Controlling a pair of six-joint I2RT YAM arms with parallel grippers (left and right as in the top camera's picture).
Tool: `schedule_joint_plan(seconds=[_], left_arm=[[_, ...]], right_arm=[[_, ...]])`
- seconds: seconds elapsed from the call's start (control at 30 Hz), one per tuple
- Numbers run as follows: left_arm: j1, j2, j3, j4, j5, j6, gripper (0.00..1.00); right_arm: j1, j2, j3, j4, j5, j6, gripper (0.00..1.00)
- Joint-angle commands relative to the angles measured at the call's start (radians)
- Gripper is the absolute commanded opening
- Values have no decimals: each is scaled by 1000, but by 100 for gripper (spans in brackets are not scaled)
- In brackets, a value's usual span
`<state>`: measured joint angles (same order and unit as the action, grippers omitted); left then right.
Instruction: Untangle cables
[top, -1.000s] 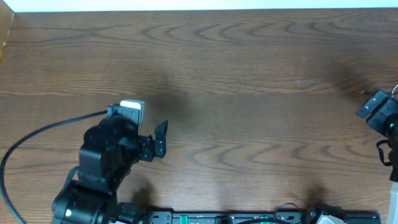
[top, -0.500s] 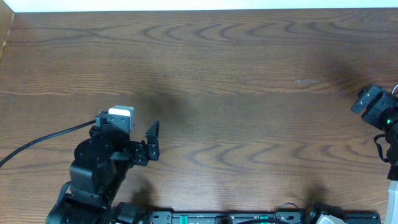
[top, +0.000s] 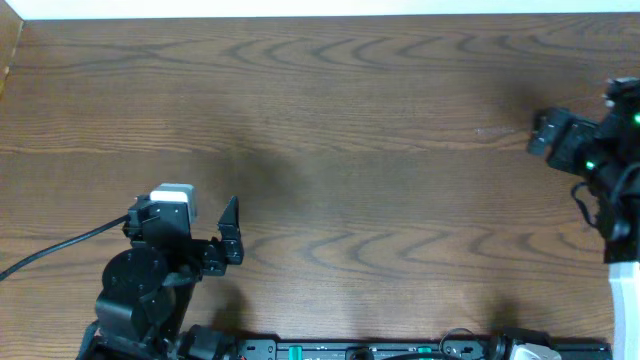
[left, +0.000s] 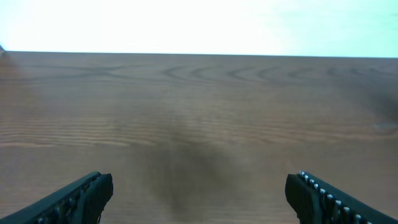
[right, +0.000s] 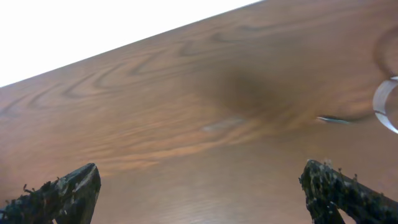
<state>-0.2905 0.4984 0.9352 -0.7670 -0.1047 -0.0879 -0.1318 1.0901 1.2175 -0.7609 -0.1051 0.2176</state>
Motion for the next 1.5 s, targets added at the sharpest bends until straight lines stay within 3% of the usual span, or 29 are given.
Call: schedule_joint_plan(seconds=[0.0, 0.2, 0.4, 0.67, 0.9, 1.27, 1.47], left_arm=[[4, -31, 0, -4, -66, -22, 94], [4, -82, 0, -35, -93, -16, 95], [4, -105, 0, -72, -292, -64, 95], [4, -101, -30, -38, -277, -63, 97], [4, -101, -102, 51, -12, 86, 97], [35, -101, -255, 148, -115, 68, 92], [85, -101, -277, 141, -75, 75, 93]], right_arm=[[94, -1, -2, 33, 29, -13, 99], [159, 0, -2, -13, 297, -14, 99], [160, -34, -2, -46, 313, 0, 99], [160, -134, -53, -66, 368, 75, 99], [160, -355, -360, 122, 336, 29, 99], [225, -381, -414, 175, 265, -66, 99], [287, -352, -414, 183, 332, -51, 99]])
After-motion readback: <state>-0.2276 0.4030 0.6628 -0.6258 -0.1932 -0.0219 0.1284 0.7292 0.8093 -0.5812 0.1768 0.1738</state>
